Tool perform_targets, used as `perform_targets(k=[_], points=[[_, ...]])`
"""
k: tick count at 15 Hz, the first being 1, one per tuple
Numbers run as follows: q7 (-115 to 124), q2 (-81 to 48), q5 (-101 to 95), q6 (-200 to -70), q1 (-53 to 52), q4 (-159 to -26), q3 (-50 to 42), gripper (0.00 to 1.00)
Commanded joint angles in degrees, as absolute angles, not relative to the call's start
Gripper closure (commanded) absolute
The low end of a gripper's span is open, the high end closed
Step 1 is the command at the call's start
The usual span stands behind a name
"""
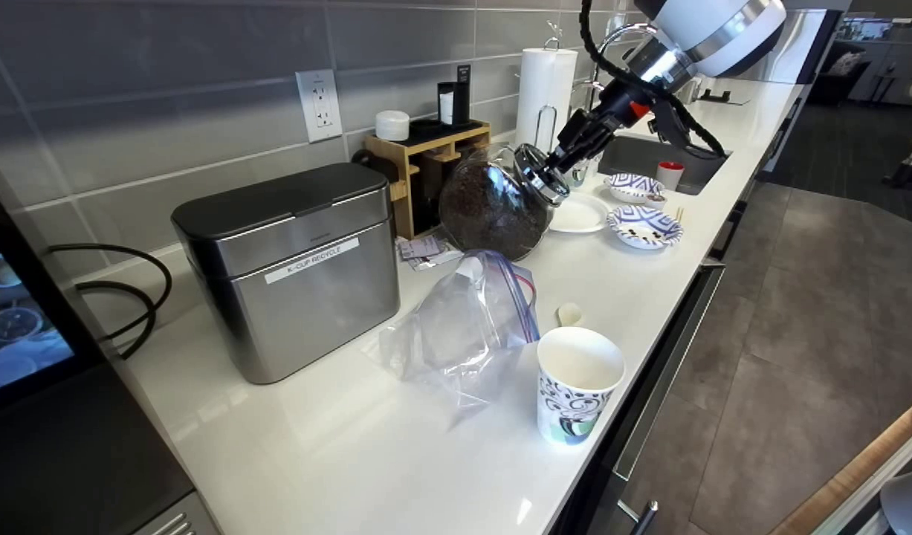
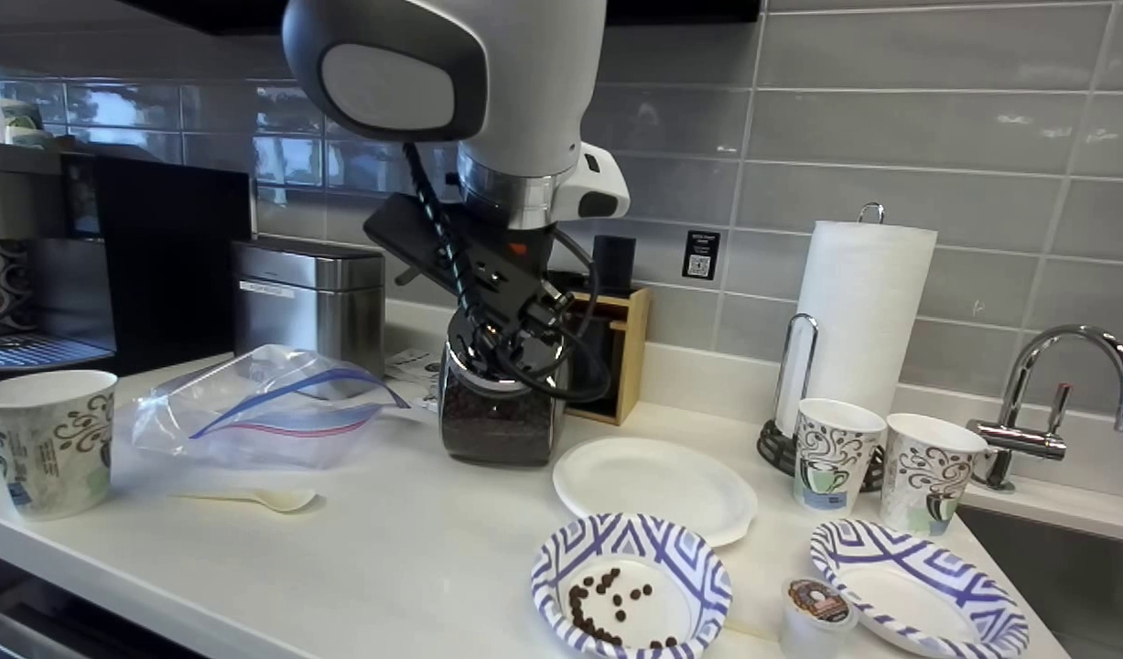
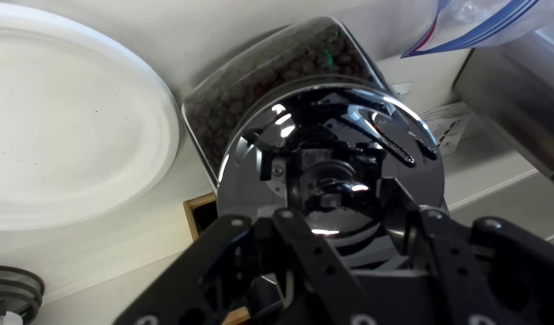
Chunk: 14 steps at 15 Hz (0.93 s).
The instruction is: Put the scoop inside the jar and then close it
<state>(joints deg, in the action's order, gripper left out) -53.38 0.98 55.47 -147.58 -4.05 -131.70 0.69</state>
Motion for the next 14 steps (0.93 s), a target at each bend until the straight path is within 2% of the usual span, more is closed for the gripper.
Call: perform_targets(k=[1,14], points=[[-54.0,-0.1,56.6,-149.2,-3.9,-131.3,1.6,0.79],[-52.1,-0.1,66.3,-155.0,-4.8,-133.6,2.7,0.79]])
